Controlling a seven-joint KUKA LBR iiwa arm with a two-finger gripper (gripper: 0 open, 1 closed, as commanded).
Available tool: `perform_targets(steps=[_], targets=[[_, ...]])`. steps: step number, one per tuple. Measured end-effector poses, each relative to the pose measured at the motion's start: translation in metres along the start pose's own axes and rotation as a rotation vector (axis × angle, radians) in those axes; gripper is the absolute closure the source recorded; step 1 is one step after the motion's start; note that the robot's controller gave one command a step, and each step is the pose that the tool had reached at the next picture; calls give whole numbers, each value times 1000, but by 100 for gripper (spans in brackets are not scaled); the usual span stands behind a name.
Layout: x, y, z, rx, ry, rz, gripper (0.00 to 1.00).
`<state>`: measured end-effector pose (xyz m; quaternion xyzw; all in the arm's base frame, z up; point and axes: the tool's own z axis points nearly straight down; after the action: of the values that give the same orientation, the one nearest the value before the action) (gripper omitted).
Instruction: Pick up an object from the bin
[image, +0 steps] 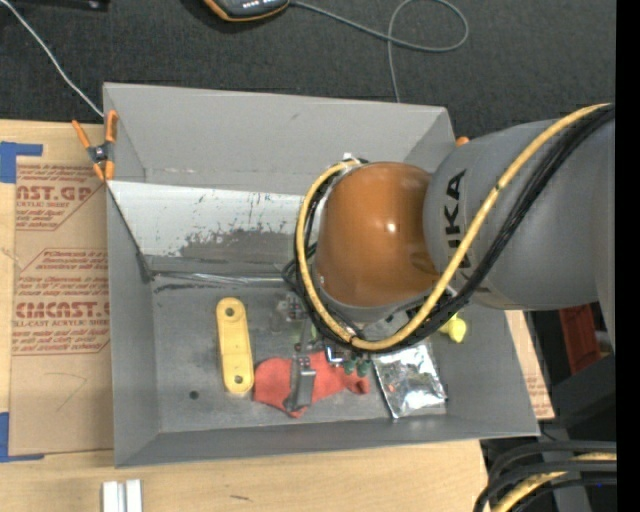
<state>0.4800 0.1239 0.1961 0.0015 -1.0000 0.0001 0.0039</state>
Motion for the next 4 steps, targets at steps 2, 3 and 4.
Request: perform_targets(steps=[2, 3, 4], targets=[[-1, -43, 62, 0, -6, -126, 0], [-15, -5, 127, -3, -7, 18, 100], [-15, -5, 127, -3, -7, 18, 0]])
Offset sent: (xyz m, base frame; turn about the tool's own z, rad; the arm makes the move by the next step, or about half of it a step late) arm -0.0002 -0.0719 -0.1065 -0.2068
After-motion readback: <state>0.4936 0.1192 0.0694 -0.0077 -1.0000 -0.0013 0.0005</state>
